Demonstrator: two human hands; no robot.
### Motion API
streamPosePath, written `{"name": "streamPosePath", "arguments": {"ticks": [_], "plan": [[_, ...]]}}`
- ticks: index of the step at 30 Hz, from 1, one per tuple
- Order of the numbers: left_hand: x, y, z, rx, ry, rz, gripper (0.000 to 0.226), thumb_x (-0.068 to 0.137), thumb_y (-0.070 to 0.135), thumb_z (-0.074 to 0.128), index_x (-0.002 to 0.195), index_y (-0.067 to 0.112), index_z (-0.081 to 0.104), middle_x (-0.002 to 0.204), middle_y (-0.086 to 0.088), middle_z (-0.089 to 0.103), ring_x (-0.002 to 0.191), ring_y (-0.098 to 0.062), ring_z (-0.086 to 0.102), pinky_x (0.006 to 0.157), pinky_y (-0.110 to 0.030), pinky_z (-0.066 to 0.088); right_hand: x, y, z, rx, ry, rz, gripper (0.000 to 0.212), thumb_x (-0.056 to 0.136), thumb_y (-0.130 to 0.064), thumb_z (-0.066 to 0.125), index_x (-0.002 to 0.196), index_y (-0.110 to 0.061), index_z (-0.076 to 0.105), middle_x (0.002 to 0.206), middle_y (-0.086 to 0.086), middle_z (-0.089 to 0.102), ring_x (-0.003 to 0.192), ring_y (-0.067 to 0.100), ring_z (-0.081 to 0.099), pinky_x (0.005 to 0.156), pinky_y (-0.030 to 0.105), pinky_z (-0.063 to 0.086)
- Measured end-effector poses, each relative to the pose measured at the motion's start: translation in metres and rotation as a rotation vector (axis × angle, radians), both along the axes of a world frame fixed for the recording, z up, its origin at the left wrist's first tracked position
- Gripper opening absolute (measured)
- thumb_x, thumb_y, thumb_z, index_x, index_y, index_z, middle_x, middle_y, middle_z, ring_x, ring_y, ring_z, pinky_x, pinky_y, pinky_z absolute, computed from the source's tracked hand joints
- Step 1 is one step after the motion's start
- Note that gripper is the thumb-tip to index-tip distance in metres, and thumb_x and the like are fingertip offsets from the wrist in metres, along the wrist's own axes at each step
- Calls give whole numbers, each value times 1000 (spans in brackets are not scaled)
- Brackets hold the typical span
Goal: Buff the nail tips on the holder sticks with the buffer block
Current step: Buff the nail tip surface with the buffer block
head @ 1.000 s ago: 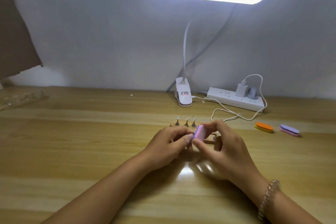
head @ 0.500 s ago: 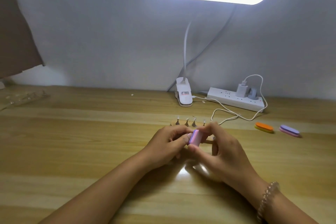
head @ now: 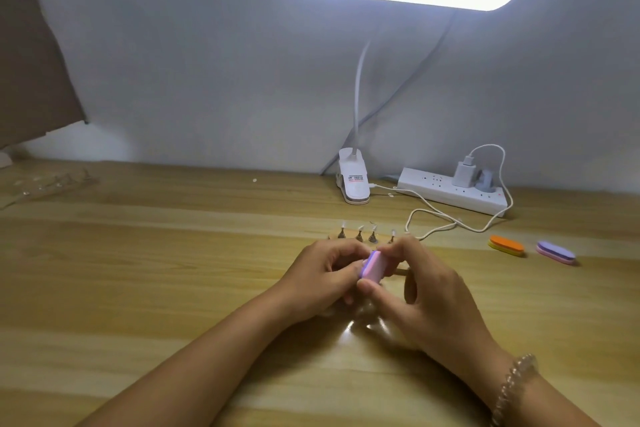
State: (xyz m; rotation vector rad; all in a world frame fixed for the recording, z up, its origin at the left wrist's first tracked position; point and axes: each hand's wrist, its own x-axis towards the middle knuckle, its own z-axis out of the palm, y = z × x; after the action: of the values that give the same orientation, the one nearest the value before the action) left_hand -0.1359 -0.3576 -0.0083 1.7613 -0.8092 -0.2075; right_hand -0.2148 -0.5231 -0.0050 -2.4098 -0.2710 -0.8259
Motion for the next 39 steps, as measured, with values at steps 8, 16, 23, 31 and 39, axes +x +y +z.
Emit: {"name": "streamPosePath", "arguments": {"ticks": [8, 16, 23, 31, 39], "plan": [[2, 0, -3, -11, 2, 1, 17, 89, 24, 59, 95, 19, 74, 85, -13, 72, 59, -17, 58, 55, -40, 50, 1, -3, 4, 96, 14, -4, 35, 78, -57, 70, 89, -27, 57, 82, -15, 63, 63, 4, 54, 54, 16, 36], [2, -1, -4, -2, -64, -8, 19, 89, 18, 65, 102, 16, 77, 78, 15, 70, 58, -10, 53, 51, -22, 43, -1, -3, 4, 26, 0, -59, 33, 80, -60, 60, 87, -28, 55, 73, -20, 53, 62, -1, 50, 53, 16, 32], [4, -1, -6, 13, -108, 27, 13, 91, 16, 70, 100, 17, 79, 72, 17, 70, 53, -6, 48, 52, -19, 38, 2, -8, 5, 57, 12, -96, 32, 80, -57, 62, 87, -27, 54, 79, -17, 56, 71, 0, 54, 58, 22, 41], [3, -1, -5, 0, -121, 11, 12, 92, 17, 69, 100, 17, 79, 76, 14, 72, 52, -7, 43, 50, -20, 36, 6, -12, 5, 104, 36, -115, 32, 79, -57, 61, 85, -25, 57, 79, -13, 57, 71, 3, 54, 60, 25, 41], [-2, -2, 0, -31, -94, -48, 16, 98, 13, 61, 102, 17, 75, 85, 10, 73, 62, 0, 57, 51, -20, 45, 3, -12, 7, 159, 12, -97, 29, 79, -53, 63, 91, -26, 64, 83, -12, 58, 70, 3, 53, 62, 26, 41]]}}
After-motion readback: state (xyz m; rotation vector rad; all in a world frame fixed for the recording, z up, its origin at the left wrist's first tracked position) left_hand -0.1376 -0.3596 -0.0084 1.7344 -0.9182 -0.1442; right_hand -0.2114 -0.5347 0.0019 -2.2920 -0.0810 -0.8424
